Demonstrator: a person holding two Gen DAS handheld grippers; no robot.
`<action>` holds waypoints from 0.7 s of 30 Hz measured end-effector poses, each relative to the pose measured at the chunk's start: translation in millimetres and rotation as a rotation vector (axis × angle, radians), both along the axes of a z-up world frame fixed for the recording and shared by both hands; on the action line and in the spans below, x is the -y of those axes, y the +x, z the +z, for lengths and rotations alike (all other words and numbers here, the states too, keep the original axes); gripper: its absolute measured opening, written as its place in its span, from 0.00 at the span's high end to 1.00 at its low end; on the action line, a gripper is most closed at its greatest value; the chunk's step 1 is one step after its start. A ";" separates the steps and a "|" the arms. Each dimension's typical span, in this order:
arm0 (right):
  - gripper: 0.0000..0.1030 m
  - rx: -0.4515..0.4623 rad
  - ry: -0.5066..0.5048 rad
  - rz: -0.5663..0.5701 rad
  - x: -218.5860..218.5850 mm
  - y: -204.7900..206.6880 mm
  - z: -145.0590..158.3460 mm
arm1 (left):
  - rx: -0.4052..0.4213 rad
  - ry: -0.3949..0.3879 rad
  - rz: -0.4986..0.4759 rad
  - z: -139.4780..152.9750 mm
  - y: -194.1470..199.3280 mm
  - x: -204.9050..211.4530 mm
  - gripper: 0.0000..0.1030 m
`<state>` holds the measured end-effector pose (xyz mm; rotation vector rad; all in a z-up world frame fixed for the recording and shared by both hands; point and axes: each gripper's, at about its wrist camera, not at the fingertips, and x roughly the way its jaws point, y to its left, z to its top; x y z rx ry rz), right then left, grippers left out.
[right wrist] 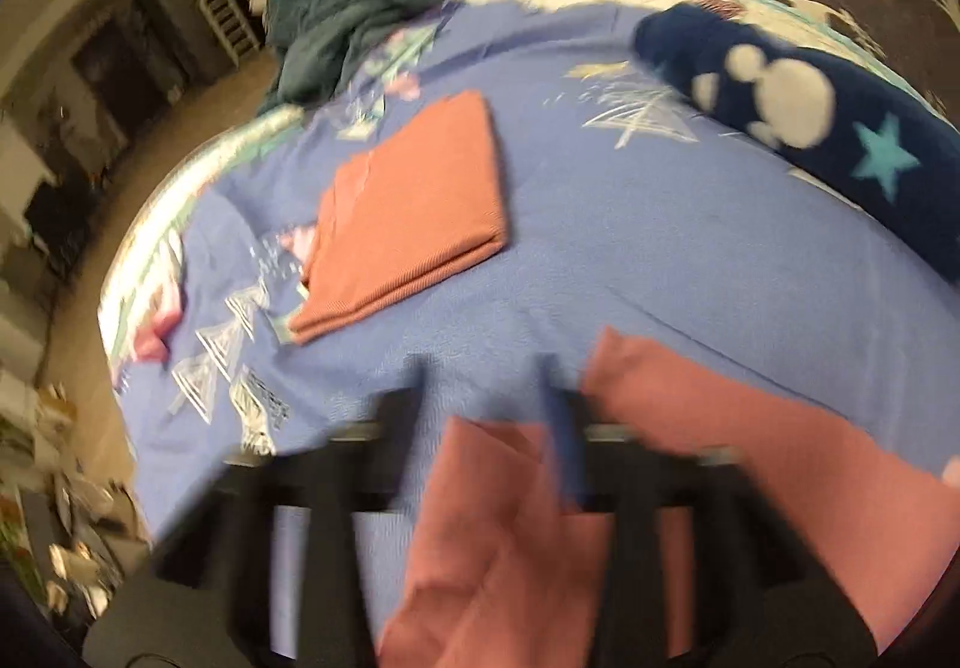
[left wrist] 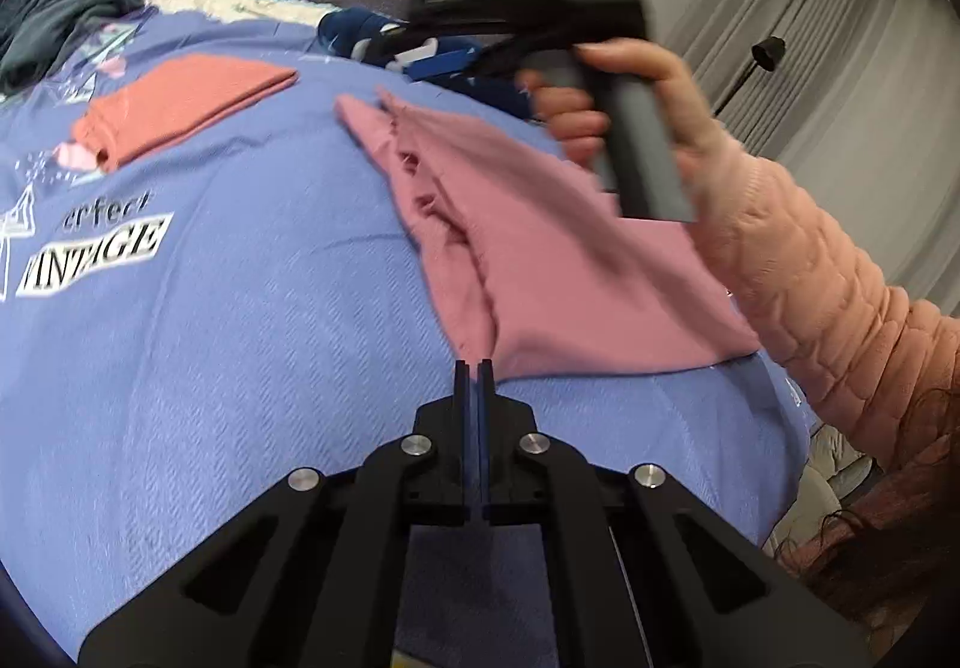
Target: Fold small clothes
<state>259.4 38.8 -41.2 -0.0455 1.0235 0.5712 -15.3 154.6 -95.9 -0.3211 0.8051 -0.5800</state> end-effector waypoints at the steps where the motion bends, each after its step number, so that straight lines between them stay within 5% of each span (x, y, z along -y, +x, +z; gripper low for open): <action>1: 0.52 0.009 -0.013 0.011 5.6 -6.0 4.1 | -0.007 -0.007 0.005 -2.2 1.3 -1.3 0.98; 2: 0.52 0.020 -0.037 0.030 13.1 -16.4 8.6 | -0.016 -0.019 0.008 -3.9 4.0 -3.1 0.96; 5: 0.52 0.048 -0.097 0.071 30.7 -45.0 13.1 | -0.026 -0.058 -0.004 -6.1 12.8 -2.4 0.70; 8: 0.52 0.067 -0.129 0.128 46.8 -85.0 12.7 | -0.015 -0.052 -0.037 -4.5 24.5 8.3 0.63; 9: 0.52 0.072 -0.130 0.153 50.5 -98.8 12.6 | -0.016 -0.050 -0.043 -5.6 28.2 11.3 0.65; 10: 0.50 0.080 -0.131 0.184 53.9 -113.6 12.6 | -0.021 -0.050 -0.047 -5.5 30.8 13.2 0.90; 11: 0.48 0.104 -0.140 0.229 56.8 -135.7 13.8 | -0.026 -0.054 -0.061 -4.8 33.3 14.4 0.96; 16: 0.43 0.167 -0.175 0.308 67.0 -199.0 15.5 | 0.107 0.061 -0.029 14.6 3.0 6.0 1.00; 21: 0.38 0.202 -0.250 0.408 59.4 -241.2 2.8 | 0.102 0.068 0.041 15.4 -8.7 -18.8 1.00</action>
